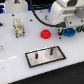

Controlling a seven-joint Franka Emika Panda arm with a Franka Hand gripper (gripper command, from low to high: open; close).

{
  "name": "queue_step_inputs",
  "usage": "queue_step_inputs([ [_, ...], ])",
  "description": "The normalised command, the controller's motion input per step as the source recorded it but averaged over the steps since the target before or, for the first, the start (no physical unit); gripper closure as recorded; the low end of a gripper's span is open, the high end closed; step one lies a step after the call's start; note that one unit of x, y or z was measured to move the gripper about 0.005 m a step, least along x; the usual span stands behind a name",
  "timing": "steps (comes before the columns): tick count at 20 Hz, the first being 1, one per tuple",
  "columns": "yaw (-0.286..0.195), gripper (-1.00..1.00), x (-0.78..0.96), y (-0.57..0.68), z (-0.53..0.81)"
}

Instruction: Insert the blue gear onto the right peg, followed by the red gear

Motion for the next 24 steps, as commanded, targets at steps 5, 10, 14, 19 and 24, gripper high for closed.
queue_step_inputs([
  [5,0.000,1.00,-0.26,-0.09,-0.08],
  [10,0.000,1.00,0.05,-0.07,0.30],
  [14,0.000,1.00,0.35,-0.13,0.55],
  [19,0.000,1.00,0.43,-0.29,0.53],
  [24,0.000,1.00,0.48,-0.40,0.51],
])
